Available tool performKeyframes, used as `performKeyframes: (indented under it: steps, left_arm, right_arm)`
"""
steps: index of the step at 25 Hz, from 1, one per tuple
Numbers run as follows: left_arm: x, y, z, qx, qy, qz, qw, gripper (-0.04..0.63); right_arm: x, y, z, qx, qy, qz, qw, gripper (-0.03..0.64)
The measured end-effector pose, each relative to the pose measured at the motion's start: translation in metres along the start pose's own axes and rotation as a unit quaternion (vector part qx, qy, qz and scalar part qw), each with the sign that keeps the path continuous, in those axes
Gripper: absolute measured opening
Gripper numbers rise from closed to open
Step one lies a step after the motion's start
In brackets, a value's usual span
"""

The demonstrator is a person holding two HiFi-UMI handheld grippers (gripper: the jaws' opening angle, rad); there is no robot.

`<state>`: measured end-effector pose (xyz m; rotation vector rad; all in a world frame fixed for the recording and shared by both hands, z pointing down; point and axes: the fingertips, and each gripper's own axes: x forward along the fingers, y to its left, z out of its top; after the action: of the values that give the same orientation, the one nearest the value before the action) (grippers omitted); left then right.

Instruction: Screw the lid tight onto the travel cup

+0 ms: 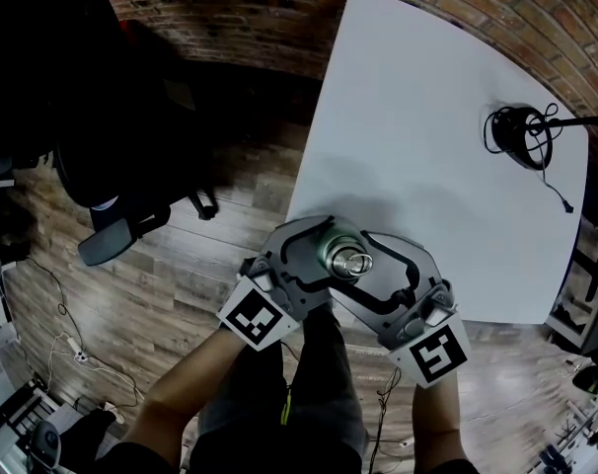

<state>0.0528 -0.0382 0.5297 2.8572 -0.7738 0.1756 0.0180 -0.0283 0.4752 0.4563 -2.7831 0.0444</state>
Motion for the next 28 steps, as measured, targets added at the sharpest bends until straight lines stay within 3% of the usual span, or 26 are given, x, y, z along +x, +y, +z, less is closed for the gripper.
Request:
performKeyframes:
  steps: [6, 10, 14, 19, 21, 28]
  left_arm:
    - [0.000, 0.000, 0.000, 0.007, 0.000, -0.001, 1.0000, 0.356]
    - [0.000, 0.000, 0.002, 0.007, -0.004, 0.002, 1.0000, 0.356]
    - [-0.001, 0.001, 0.001, 0.004, -0.002, 0.004, 1.0000, 0.356]
    - [0.000, 0.000, 0.001, 0.006, -0.003, 0.008, 0.9999, 0.356]
    - [0.001, 0.000, 0.001, 0.002, -0.005, 0.009, 0.9999, 0.356]
    - [0.000, 0.000, -0.001, 0.004, -0.003, 0.011, 0.9999, 0.356]
  right_arm:
    - [0.001, 0.002, -0.003, 0.016, -0.013, -0.026, 0.999, 0.247]
    - [0.000, -0.003, 0.000, 0.052, -0.038, -0.102, 0.993, 0.245]
    - [-0.001, -0.008, 0.002, 0.086, -0.054, -0.207, 0.973, 0.247]
    - [-0.006, -0.010, 0.000, 0.101, -0.091, -0.338, 0.931, 0.245]
    - [-0.007, -0.009, -0.001, 0.102, -0.094, -0.355, 0.924, 0.245]
    - [-0.006, -0.008, -0.001, 0.096, -0.089, -0.350, 0.927, 0.245]
